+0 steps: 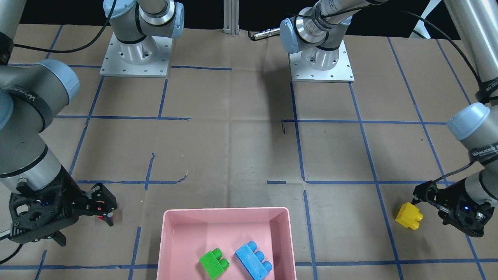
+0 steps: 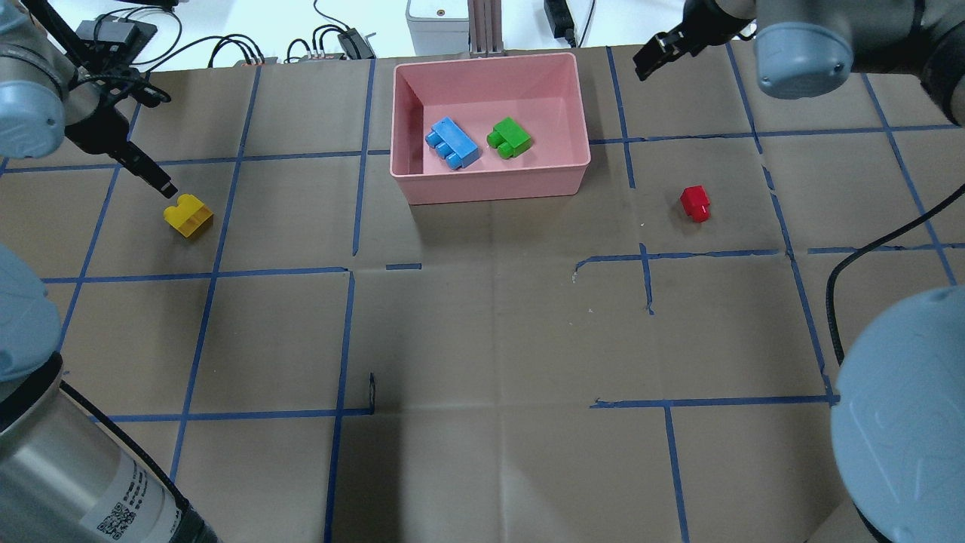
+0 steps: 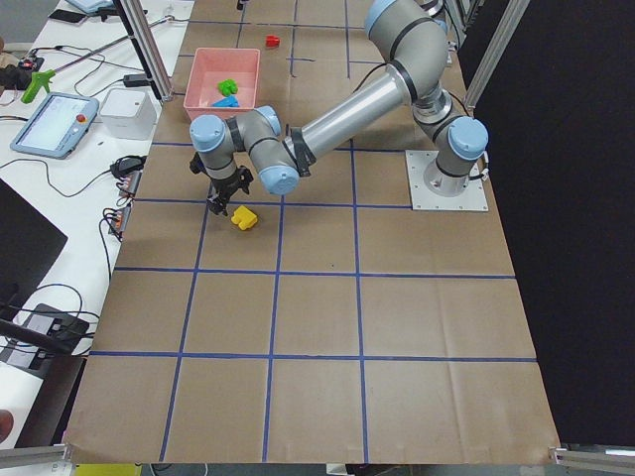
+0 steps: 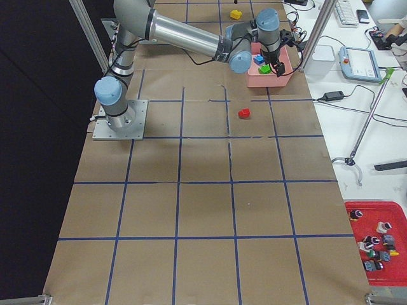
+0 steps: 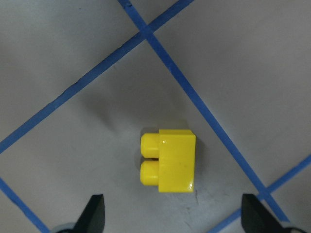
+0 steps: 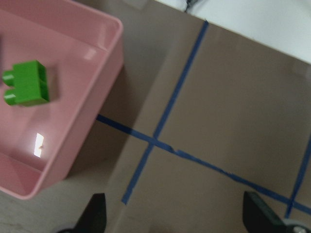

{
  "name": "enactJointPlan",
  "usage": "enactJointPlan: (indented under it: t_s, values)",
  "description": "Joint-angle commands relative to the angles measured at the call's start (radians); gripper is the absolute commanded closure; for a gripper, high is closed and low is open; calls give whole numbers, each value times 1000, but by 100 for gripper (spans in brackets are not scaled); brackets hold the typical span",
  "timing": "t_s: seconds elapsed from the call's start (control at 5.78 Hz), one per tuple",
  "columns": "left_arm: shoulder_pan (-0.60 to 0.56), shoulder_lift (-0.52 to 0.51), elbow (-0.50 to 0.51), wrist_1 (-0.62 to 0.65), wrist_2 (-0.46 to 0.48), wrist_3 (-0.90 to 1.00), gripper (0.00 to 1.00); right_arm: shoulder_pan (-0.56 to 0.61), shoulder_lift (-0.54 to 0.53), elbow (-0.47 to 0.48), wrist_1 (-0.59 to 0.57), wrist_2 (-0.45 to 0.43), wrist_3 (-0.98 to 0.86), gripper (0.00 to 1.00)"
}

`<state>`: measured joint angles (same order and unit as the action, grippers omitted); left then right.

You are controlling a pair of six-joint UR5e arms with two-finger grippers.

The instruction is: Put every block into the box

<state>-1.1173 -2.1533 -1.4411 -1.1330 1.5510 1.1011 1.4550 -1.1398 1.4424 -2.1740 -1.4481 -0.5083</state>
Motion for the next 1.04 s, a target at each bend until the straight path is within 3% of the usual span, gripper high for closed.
enactJointPlan:
  t_s: [0.0, 0.35, 0.52, 0.86]
  values:
    - [2, -11, -76, 108, 0, -1, 1, -10, -8, 131, -75, -101, 167, 3]
    - [-1, -65, -79, 159, 0, 0, 1, -25, -11, 356, -324, -101, 174, 4]
    - [-2, -69, -81, 162, 0, -1, 1, -63, -11, 402, -351, -92, 175, 4]
    - [-2, -83, -91, 162, -46, 0, 14, -84, 15, 455, -404, -84, 175, 7]
